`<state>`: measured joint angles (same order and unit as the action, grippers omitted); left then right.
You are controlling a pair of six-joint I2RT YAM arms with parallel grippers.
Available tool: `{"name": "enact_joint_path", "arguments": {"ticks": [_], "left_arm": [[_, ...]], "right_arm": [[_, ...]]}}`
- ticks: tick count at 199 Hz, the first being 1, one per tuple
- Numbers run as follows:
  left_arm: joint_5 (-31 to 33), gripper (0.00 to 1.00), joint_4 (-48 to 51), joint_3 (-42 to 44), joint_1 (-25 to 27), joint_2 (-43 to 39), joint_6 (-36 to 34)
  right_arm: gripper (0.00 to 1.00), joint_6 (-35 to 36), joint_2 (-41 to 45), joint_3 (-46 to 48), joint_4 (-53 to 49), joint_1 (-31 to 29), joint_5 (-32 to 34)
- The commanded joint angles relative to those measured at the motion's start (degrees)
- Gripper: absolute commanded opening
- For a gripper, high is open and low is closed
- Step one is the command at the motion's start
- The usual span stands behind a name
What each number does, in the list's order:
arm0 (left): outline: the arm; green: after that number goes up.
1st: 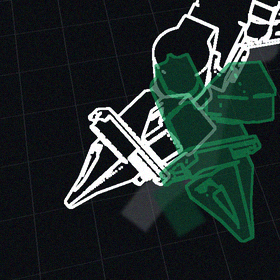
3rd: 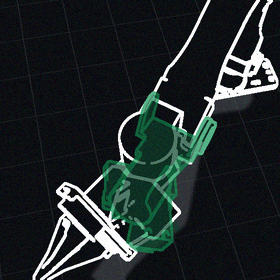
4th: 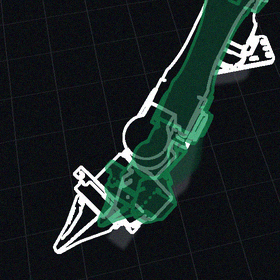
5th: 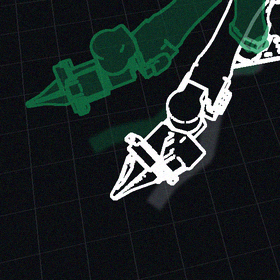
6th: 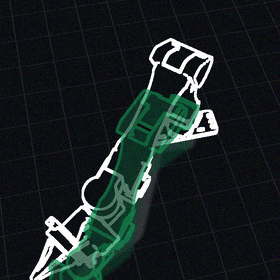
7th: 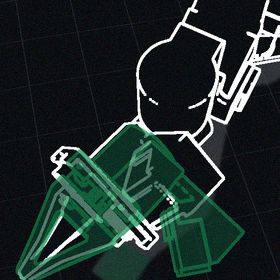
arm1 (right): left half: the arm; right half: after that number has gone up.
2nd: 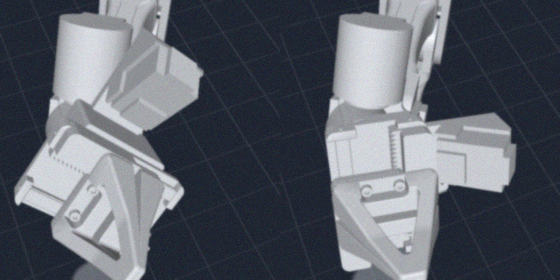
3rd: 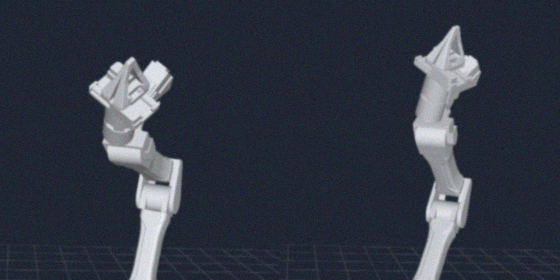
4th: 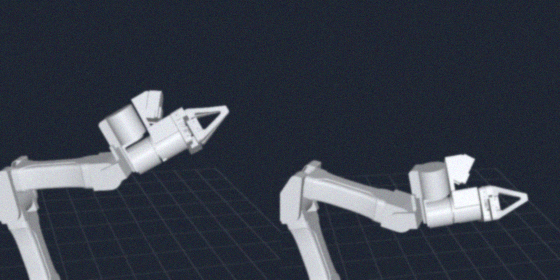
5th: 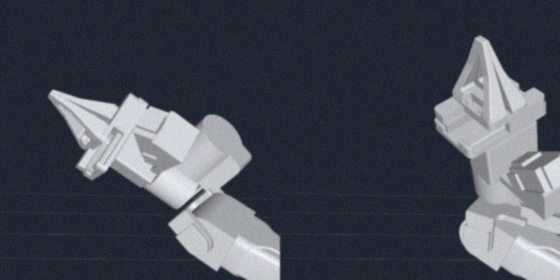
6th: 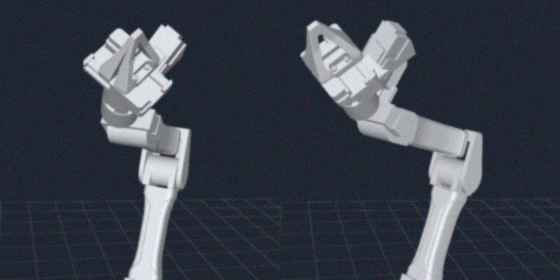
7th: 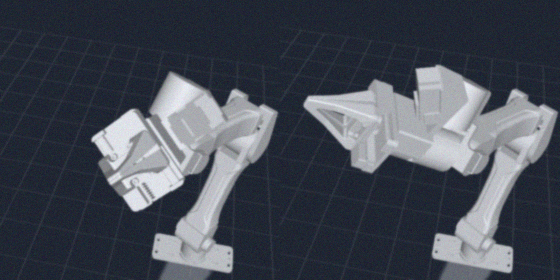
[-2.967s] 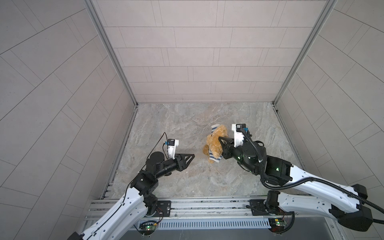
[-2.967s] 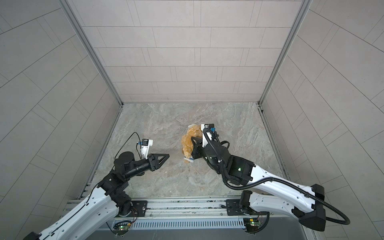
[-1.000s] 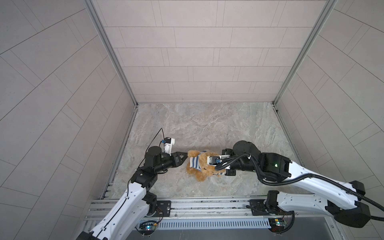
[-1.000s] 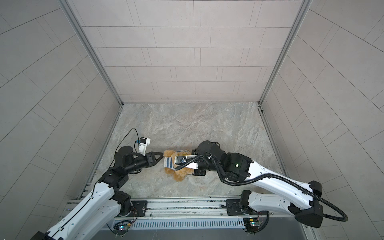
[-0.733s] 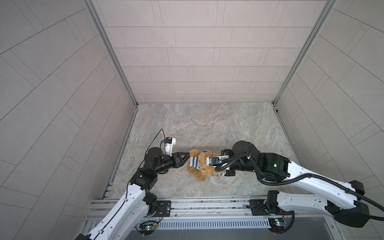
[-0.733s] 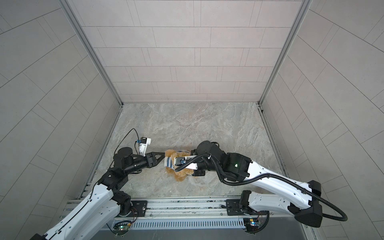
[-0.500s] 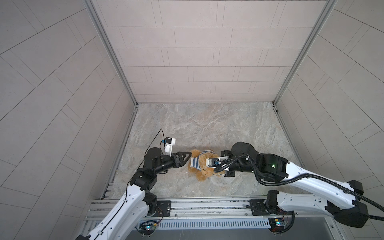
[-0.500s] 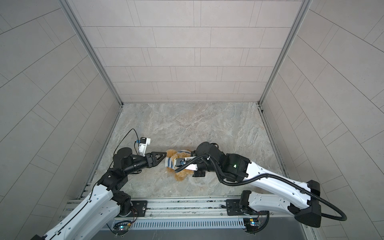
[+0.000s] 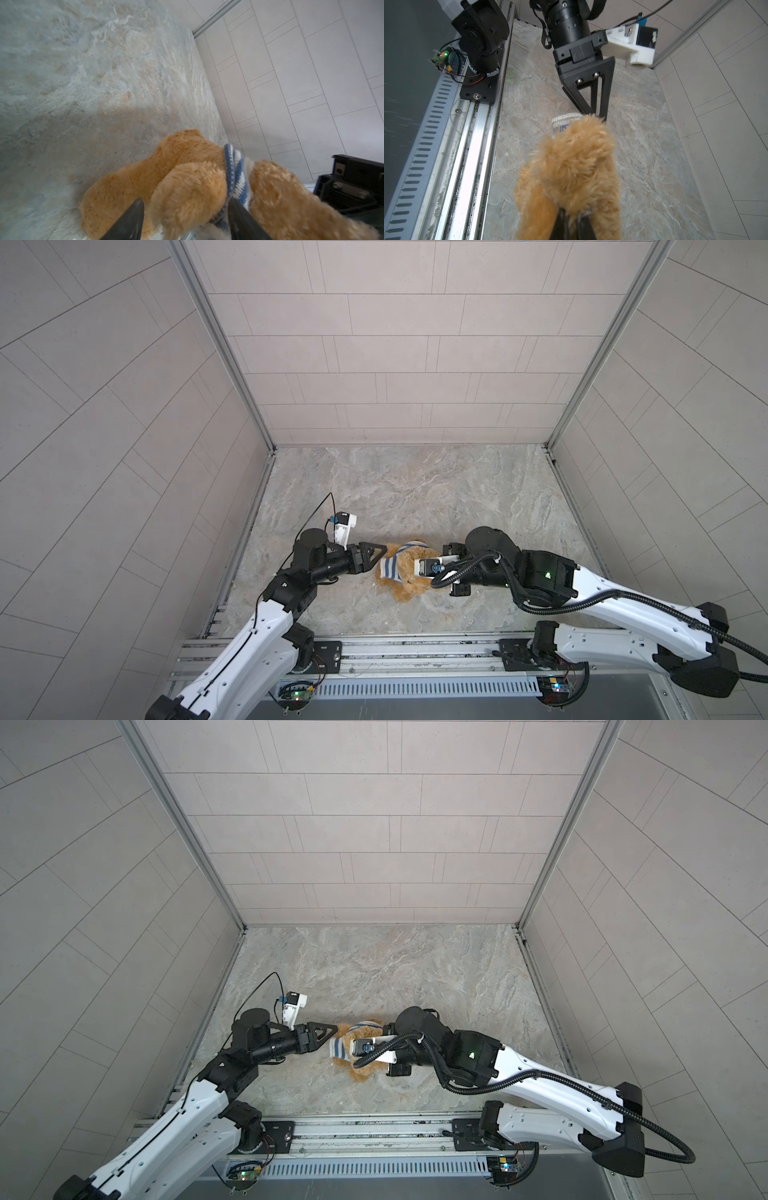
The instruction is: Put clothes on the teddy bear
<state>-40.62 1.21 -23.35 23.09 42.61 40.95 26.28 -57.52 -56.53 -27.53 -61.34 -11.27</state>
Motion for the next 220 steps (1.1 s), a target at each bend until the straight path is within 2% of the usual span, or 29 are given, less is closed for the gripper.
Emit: {"name": "enact_joint_path", "arguments": {"ticks": [1,18,52,68,83,116,139,158,188,220], "left_arm": [[0.44,0.64,-0.43,-2.91,2.30,1.94,-1.35],[0.63,0.55,-2.33,-2.68,3.98,3.32,-0.43],[0.81,0.20,-5.85,-1.42,4.05,2.26,1.66],[1.97,0.07,-5.34,-1.96,4.01,1.12,1.69],[4.09,0.00,-3.48,-2.75,3.53,-0.25,1.25],[7.23,0.00,-1.50,-4.25,1.47,-2.41,1.78],[11.72,0.00,3.65,-6.41,1.48,-3.28,-0.40],[14.27,0.00,4.26,-6.46,1.48,-3.91,-0.37],[14.88,0.00,1.81,-5.10,2.06,-3.91,0.62],[14.74,0.00,0.77,-3.84,2.65,-3.51,0.86]], "right_arm": [[0.00,0.26,1.31,0.20,2.33,0.15,-2.08],[0.00,0.01,1.30,0.63,2.68,0.34,-2.62],[0.00,-0.81,1.91,2.24,4.09,0.91,-2.30],[0.11,-1.53,2.72,3.29,5.23,1.05,-1.28],[0.21,-2.64,3.77,4.43,6.59,1.59,0.08],[0.31,-8.13,5.23,6.00,7.13,4.00,3.81],[0.37,-12.50,6.18,6.25,6.75,4.21,5.65],[0.41,-16.21,6.36,6.96,7.69,3.75,5.98],[0.48,-18.26,1.76,5.26,6.10,-0.55,13.02],[0.51,-20.95,-3.54,4.51,11.23,-1.32,14.63]]}}
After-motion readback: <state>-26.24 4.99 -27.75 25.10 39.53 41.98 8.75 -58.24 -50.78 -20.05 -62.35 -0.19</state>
